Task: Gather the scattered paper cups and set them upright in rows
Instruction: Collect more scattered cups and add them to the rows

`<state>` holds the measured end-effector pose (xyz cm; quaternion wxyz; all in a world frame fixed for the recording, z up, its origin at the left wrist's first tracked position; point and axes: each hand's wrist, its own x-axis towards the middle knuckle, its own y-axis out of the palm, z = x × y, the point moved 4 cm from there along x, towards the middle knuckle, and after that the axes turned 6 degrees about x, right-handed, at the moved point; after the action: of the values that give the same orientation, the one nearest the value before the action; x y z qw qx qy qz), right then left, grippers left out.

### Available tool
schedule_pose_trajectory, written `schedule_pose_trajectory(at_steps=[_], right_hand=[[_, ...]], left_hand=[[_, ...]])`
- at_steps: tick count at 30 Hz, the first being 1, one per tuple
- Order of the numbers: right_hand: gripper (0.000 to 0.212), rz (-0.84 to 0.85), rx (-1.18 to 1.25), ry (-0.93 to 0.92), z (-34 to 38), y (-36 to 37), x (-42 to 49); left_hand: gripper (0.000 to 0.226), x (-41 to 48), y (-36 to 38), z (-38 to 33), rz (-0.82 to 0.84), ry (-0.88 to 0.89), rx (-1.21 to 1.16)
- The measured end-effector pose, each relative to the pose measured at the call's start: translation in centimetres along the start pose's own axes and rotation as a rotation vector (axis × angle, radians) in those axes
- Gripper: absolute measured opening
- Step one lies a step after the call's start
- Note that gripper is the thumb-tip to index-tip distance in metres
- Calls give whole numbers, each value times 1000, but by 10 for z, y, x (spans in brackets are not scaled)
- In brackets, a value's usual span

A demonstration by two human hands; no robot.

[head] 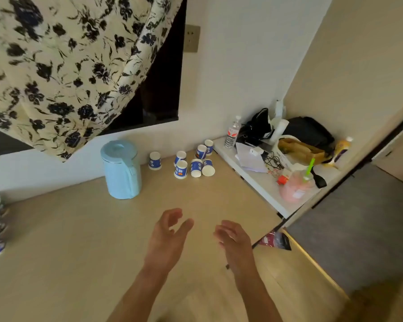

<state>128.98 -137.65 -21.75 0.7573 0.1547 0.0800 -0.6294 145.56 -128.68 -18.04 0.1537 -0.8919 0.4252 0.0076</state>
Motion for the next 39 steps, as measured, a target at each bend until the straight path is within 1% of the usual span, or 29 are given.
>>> schedule_pose_trajectory(at_steps=[5, 10, 16, 18, 21, 24, 26, 28, 31, 33, 36, 39], right_hand=[[19, -22, -138, 3, 27, 9, 58], [21, 11, -257, 9, 38, 31, 109], [25, 175, -463, -20, 49, 51, 207], [24, 211, -580, -72, 50, 54, 249], [26, 265, -796, -222, 47, 60, 311], [40, 397, -1034, -351, 43, 69, 371], [40, 550, -1189, -408, 41, 76, 407], [32, 675, -1328, -469, 40, 83, 438], [49, 784, -1525, -539, 33, 90, 475], [50, 887, -1654, -571, 23, 93, 493], [53, 1000, -1768, -634, 9, 94, 509], [57, 1020, -1791, -709, 2, 94, 514]], left_hand=[[30, 54, 19, -13, 26, -35, -29], [32, 86, 24, -12, -9, -114, -33], [33, 118, 39, -6, -92, -199, -7], [33, 128, 49, -6, -119, -228, -3], [35, 143, 69, -10, -154, -260, 45], [37, 163, 91, -17, -188, -308, 85], [37, 175, 103, -22, -220, -334, 111], [36, 186, 115, -24, -253, -357, 136], [35, 198, 131, -26, -292, -392, 158], [35, 203, 141, -26, -315, -416, 164], [36, 206, 154, -23, -341, -445, 157], [36, 204, 163, -19, -345, -472, 158]])
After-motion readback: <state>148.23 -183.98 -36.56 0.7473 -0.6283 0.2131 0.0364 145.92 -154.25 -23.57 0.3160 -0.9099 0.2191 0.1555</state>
